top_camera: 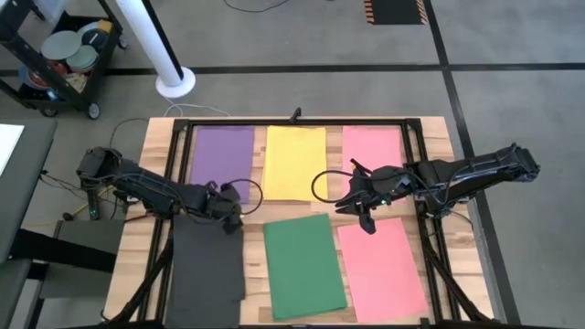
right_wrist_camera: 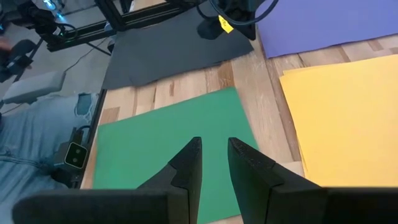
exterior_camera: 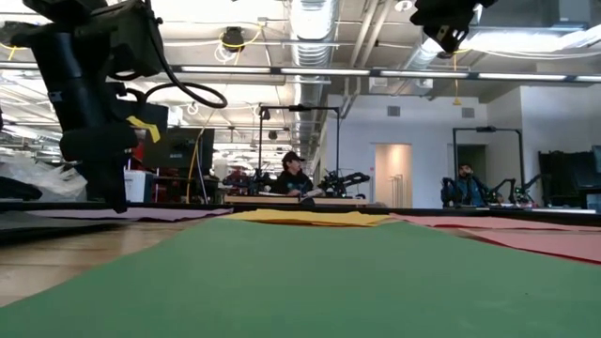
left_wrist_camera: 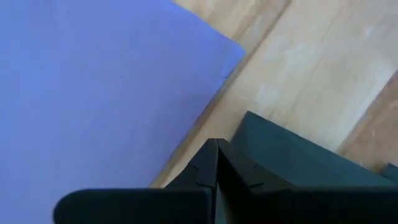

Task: Organize paper
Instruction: Adjust the purple paper

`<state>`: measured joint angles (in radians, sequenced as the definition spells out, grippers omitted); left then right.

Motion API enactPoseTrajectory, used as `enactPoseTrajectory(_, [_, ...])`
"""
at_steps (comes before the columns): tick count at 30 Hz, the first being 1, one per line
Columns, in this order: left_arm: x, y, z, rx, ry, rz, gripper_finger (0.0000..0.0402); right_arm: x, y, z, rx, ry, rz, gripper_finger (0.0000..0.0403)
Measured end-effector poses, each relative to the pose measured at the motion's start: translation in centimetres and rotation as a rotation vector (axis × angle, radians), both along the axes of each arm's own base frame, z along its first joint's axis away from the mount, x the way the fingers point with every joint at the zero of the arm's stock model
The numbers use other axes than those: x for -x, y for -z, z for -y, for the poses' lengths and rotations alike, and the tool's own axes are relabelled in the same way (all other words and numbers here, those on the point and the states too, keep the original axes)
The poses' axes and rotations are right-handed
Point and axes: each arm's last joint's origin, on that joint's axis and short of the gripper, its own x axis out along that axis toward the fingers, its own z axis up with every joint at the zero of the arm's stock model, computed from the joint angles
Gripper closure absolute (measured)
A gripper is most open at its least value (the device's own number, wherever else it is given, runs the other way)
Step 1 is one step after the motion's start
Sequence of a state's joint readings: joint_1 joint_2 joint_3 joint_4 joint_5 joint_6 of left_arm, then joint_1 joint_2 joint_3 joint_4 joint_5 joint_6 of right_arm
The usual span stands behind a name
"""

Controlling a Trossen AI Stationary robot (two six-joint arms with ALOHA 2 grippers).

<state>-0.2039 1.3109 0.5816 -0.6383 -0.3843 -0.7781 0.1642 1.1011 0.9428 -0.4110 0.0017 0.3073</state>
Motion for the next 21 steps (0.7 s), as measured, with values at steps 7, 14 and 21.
enactPoseTrajectory(7, [-0.2,-0.1,-0.6,-0.042,-0.027,0.013,0.0401,0.0,0.0,0.0,0.0,0.0,0.0,0.0326])
enactPoseTrajectory(14, [-0.4,-0.1,-1.2,-0.015,-0.03,0.019,0.0401,0.0,0.0,0.0,0.0,-0.001,0.0,0.0326])
enactPoseTrajectory(21, [-0.7,-0.1,-2.1,-0.006,-0.016,0.021,0.0401,0.0,0.0,0.0,0.001,-0.001,-0.003,0.0326])
